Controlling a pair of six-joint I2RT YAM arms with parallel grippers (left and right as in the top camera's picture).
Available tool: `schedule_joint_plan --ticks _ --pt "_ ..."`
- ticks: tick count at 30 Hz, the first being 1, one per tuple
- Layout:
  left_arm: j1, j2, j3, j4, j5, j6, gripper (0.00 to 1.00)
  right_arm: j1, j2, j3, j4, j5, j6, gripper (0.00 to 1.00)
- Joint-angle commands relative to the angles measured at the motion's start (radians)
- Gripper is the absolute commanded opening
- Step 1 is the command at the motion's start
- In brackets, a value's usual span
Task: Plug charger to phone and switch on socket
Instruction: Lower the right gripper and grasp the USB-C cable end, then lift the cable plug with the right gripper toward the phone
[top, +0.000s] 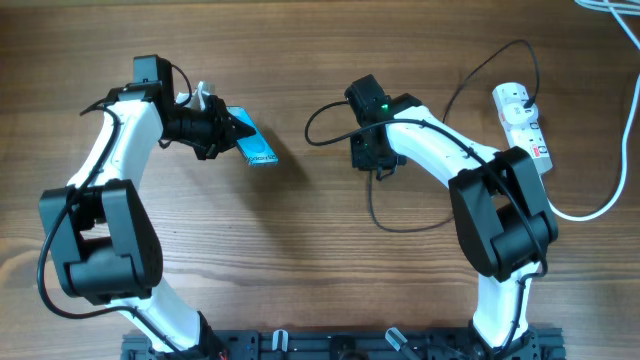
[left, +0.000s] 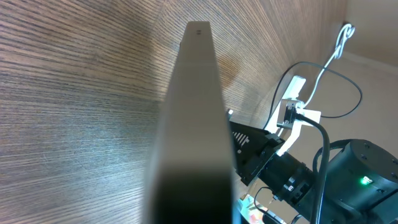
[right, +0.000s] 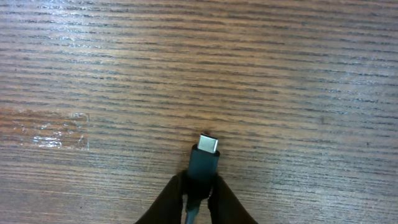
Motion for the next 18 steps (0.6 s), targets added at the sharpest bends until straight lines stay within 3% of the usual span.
schedule_joint_plan --ticks 1,3,6,7,13,15,18 --pt "-0.002 -0.023 0.002 0.003 0.020 0.024 0.04 0.008 0.048 -0.028 -0.011 -0.016 0.012 0.10" --pt "-0.002 -0.023 0.002 0.003 0.020 0.024 0.04 0.008 0.048 -0.028 -0.012 -0.017 0.011 0.07" --pt "-0.002 -0.023 0.002 0.003 0.020 0.024 0.04 0.008 0.048 -0.028 -0.026 -0.018 0.014 0.22" --pt "-0.002 -0.023 0.002 0.003 0.020 0.024 0.04 0.008 0.048 -0.028 -0.032 -0.021 0.014 0.22" --pt "-0.002 -0.023 0.002 0.008 0.028 0.049 0.04 0.008 0.048 -0.028 -0.034 -0.021 0.010 0.05" --pt "0.000 -0.023 0.002 0.027 0.075 0.080 0.04 0.003 0.042 -0.020 -0.040 -0.044 0.008 0.04" --pt "0.009 -0.023 0.002 0.066 0.141 0.080 0.04 -0.018 -0.023 -0.019 -0.005 -0.232 -0.167 0.04"
